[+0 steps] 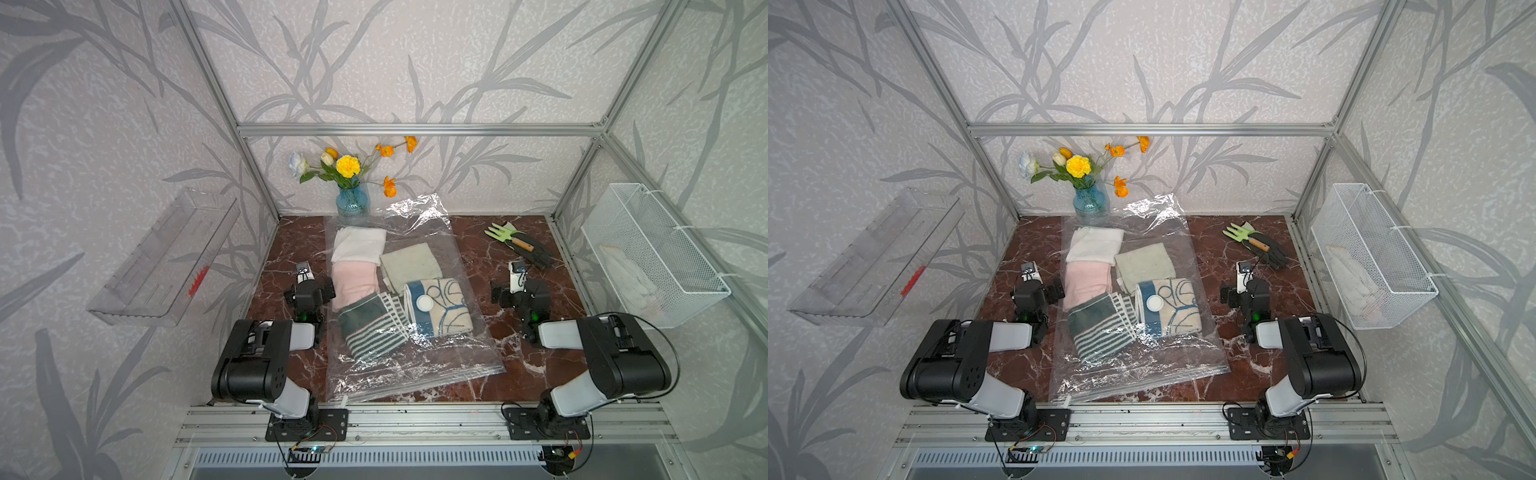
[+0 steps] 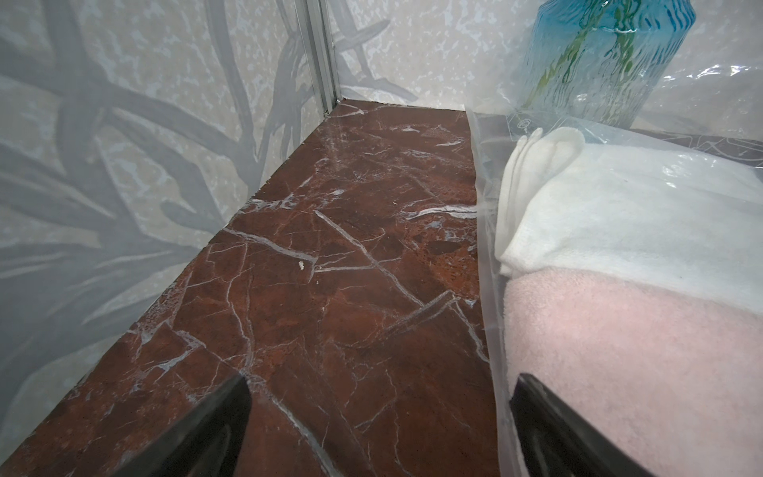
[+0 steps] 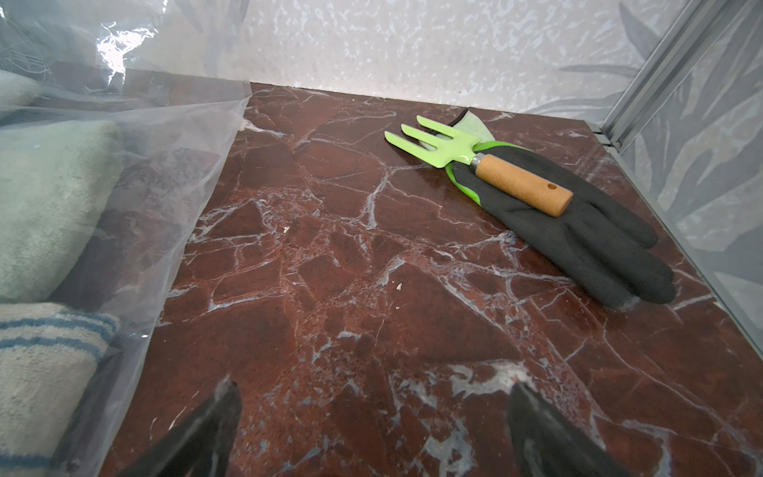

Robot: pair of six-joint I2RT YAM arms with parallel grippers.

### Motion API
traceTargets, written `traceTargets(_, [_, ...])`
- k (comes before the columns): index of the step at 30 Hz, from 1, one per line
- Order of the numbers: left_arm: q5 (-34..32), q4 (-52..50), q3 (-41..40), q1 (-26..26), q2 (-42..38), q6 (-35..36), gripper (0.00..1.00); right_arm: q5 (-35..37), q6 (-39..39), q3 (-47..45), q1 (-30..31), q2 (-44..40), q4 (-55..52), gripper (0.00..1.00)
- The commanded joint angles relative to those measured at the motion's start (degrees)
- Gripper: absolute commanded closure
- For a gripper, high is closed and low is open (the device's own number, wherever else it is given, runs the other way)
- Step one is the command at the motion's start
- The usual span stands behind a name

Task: Place the folded towel into the vacuum bag
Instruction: Reset both arms

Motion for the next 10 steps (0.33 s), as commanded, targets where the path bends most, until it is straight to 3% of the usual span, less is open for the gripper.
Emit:
traceTargets(1, [0.27, -0.25, 0.43, -0.01, -0.84, -0.30, 0.01, 0.65, 0.06, 1.20, -0.01, -1.25, -0.26, 0.01])
traceTargets(10, [0.35, -0.33, 0.26, -0.01, -1.10, -0.27, 0.01, 0.62, 0.08, 1.19, -0.01, -1.27, -0.28, 0.01])
